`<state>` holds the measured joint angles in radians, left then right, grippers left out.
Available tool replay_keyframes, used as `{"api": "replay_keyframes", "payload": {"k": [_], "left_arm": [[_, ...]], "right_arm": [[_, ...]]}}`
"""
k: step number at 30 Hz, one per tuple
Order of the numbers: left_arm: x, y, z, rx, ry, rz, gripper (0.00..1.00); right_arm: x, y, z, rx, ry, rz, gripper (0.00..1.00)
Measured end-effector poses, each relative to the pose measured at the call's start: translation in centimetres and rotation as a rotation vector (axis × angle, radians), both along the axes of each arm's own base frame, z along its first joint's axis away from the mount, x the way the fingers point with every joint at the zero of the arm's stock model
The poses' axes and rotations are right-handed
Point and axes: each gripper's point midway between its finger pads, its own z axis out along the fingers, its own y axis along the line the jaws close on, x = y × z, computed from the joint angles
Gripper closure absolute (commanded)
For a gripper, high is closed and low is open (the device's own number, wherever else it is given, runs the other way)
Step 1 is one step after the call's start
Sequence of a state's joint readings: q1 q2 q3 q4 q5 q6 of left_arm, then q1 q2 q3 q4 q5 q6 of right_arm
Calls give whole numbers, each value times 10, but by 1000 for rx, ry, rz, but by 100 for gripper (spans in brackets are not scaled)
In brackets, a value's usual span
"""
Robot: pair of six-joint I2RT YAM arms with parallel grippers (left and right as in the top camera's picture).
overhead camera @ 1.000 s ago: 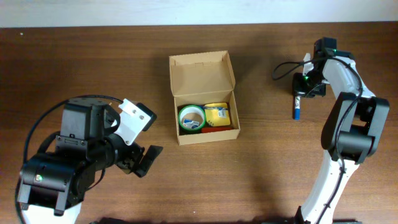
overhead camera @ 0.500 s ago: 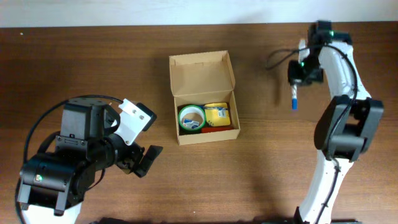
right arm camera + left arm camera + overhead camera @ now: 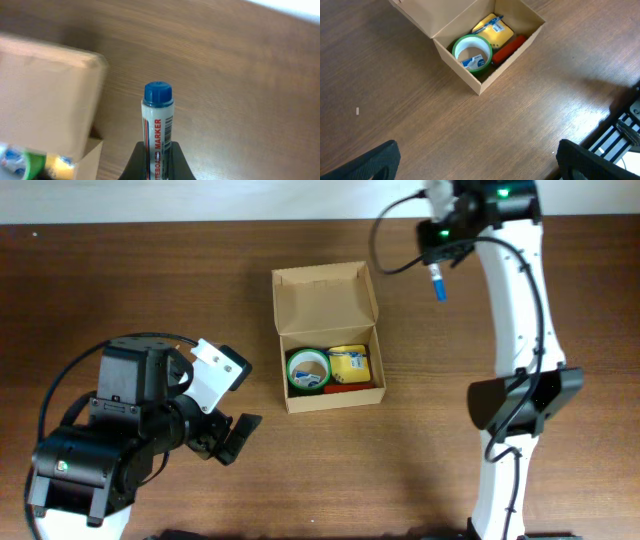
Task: Pack container
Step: 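Carry the whiteboard marker over the box and lower it inside, release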
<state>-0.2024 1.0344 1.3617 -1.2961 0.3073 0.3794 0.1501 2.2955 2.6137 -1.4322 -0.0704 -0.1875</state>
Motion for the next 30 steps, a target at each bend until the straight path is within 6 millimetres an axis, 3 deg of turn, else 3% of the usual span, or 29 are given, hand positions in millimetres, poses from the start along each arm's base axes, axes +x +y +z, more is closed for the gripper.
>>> {"api": "replay_keyframes", "payload": {"k": [3, 8, 15, 22, 30], "left_arm": [[0, 0, 0, 0, 0, 0, 0], [0, 0, 0, 0, 1, 0, 0], [0, 0, 0, 0, 0, 0, 1], [0, 0, 0, 0, 0, 0, 0], [0, 0, 0, 0, 0, 0, 0]], "right_arm": [[-13, 40, 6, -11, -11, 178, 96], [-53, 99, 0, -8, 42, 519, 96], [-104, 150, -13, -20, 87, 929, 96], [-127, 171, -57, -45, 162, 1123, 96], [-122, 181, -111, -130, 170, 1189, 96]]}}
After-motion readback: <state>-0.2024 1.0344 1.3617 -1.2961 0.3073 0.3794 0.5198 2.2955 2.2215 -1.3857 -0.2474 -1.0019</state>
